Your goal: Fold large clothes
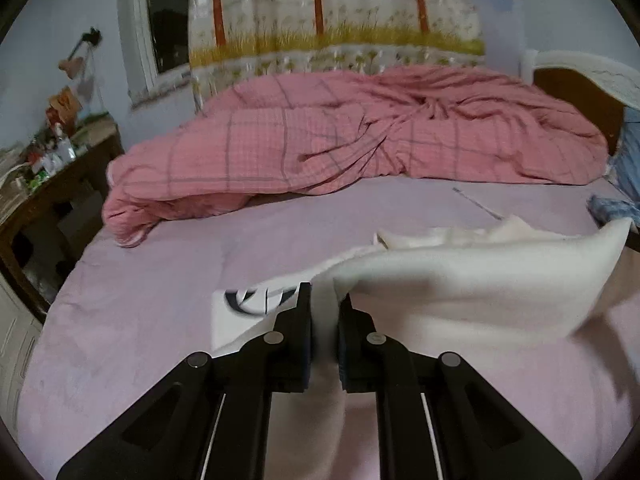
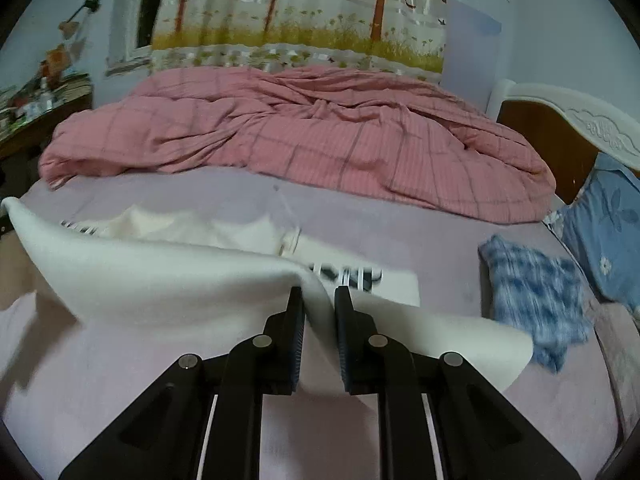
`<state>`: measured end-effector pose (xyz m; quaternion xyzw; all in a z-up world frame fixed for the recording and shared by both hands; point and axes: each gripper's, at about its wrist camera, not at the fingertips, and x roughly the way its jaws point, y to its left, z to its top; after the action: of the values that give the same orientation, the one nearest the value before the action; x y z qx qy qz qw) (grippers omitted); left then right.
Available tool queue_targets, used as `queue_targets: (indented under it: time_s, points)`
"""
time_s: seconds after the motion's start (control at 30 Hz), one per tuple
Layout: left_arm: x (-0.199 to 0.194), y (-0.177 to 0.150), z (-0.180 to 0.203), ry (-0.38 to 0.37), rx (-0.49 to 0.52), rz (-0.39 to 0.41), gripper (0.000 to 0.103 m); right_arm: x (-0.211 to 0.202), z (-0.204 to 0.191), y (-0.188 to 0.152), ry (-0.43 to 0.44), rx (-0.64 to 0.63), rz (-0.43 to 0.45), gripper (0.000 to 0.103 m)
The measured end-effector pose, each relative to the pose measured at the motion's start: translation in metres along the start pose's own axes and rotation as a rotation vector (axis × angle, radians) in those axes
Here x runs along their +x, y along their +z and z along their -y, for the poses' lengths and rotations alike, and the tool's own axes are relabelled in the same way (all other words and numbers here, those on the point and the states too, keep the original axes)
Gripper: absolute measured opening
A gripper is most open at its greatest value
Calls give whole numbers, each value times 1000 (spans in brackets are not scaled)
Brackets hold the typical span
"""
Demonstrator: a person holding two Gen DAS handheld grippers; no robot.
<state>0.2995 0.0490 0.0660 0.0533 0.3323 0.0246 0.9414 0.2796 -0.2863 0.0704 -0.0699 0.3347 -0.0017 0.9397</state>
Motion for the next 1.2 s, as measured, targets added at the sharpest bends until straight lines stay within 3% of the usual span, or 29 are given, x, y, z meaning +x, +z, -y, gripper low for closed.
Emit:
queue_targets:
  time_s: [0.2,0.27,0.37,0.43,0.53,0.6,0.63,0.67,0.73,0.83,0.93,1.07,1.17,1.2]
  points:
    - [89,19,3,-5,-39,-103,10,63,-4,41,-20,47,-18,16]
    - [112,16,6,-20,-3,-117,11,83,-4,45,-37,71,-15,16]
    - [126,5,10,4,32,-101,27,117,2,37,-28,115,-57,16]
    - [123,-2,8,9,19,-61,50,134,3,27,-40,115,-63,16]
    - [108,0,-4,-80,-36,-31,68,147,7,20,-51,104,-71,17]
    - [90,7,-8,-88,-55,9,78,140,14,21,-2,146,-54,30]
    - [78,10,-9,-94,-55,41,84,134,17,22,24,170,-45,46]
    - [62,13,-8,-104,-43,79,87,126,21,23,39,193,-28,53]
    - [36,18,-3,-109,-17,139,94,104,26,25,30,220,34,54]
    - [4,20,9,-167,-6,173,96,78,27,31,-1,201,87,61]
    - [-1,19,35,-279,38,97,96,59,26,33,25,194,51,67]
    - [29,7,71,-195,96,-29,96,60,22,16,130,228,-66,70]
    - [60,-11,65,-115,91,-93,95,79,20,-9,97,225,-159,69]
    - [67,-17,57,-90,76,-103,92,88,20,-19,93,219,-187,64]
